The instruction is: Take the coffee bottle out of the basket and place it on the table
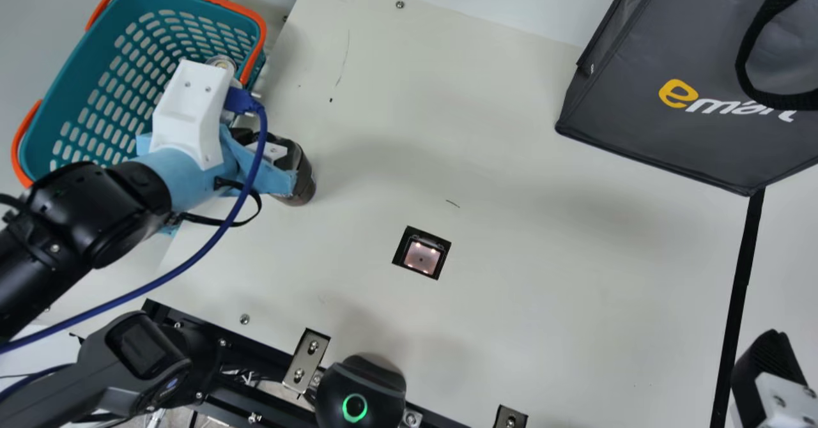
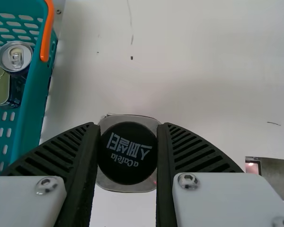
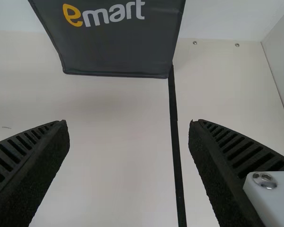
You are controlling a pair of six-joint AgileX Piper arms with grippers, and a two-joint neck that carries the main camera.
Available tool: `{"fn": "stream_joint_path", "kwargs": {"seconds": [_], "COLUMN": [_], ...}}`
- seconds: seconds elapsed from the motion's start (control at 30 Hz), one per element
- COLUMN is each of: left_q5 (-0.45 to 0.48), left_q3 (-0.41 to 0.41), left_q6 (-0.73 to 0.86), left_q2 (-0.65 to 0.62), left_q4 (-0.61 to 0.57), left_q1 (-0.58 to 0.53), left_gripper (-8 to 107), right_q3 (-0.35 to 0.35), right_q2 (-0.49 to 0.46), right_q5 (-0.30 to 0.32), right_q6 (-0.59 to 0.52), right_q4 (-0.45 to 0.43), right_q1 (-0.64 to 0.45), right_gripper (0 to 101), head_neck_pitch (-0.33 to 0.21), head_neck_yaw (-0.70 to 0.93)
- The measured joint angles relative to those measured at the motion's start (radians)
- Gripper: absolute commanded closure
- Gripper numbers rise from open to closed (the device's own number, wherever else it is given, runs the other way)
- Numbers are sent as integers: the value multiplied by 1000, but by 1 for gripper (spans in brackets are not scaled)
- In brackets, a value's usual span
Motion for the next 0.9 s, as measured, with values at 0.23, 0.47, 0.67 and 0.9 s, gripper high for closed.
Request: {"fn": "stream_joint_path", "kwargs": {"seconds": [0.23, 0.47, 0.67, 0.9], "left_q5": [0, -4, -1, 3], "left_q3": [3, 3, 1, -7], "left_q6": [14, 40, 60, 78], "left_q2": [-3, -6, -11, -19], "left_q4": [-12, -26, -37, -49], "left_q1": [6, 23, 37, 47], "left_gripper": [32, 9, 9, 9], "right_q3": [0, 0, 0, 0], "right_q2": [0, 0, 0, 0], "right_q5": [0, 0, 0, 0], "right_q6": [0, 0, 0, 0], "right_q4": [0, 0, 0, 0], "right_q1": [0, 0, 0, 0], "right_gripper": [10, 10, 10, 10], "head_neck_pitch": [0, 0, 0, 0], "head_neck_yaw": [0, 0, 0, 0]}}
